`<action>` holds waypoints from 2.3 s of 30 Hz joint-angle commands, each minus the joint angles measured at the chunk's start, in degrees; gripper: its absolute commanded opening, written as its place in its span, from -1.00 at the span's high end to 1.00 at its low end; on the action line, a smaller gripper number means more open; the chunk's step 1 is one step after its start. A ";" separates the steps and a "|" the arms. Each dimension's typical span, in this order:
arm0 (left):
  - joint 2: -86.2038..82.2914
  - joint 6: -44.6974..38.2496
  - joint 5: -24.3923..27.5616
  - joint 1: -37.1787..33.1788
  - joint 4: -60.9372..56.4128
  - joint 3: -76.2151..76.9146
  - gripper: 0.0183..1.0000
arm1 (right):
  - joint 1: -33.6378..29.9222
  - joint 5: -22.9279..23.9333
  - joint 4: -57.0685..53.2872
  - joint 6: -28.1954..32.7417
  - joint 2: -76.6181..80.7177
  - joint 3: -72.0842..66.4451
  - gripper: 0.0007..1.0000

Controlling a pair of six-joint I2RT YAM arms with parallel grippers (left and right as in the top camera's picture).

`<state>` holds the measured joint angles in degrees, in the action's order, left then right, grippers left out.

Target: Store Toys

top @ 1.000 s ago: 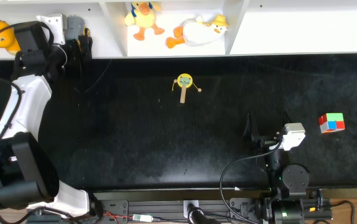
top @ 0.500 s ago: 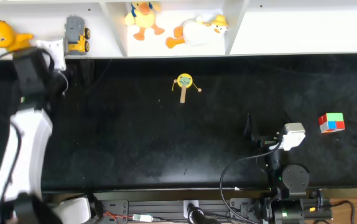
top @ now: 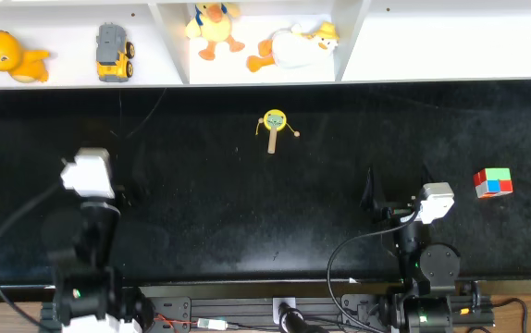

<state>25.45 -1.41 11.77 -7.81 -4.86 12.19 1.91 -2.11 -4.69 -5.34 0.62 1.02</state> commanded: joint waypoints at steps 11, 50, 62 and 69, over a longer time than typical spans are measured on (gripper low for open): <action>-24.50 -2.25 -4.24 9.25 12.09 -10.32 -0.99 | -0.07 0.22 0.28 -0.24 -0.37 -0.74 -0.99; -25.31 -3.06 -7.39 9.44 12.31 -10.34 -1.00 | -0.07 3.45 0.28 3.67 -0.37 -0.55 -0.99; -25.31 -3.06 -7.39 9.44 12.31 -10.34 -1.00 | 3.37 3.85 -27.43 -13.51 25.46 26.80 -0.99; -25.31 -3.06 -7.39 9.44 12.31 -10.34 -1.00 | 25.94 25.35 -43.43 -24.76 45.70 45.07 -1.00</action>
<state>0.73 -3.38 5.08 1.15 7.73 2.26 20.60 11.44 -46.33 -21.91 41.69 40.91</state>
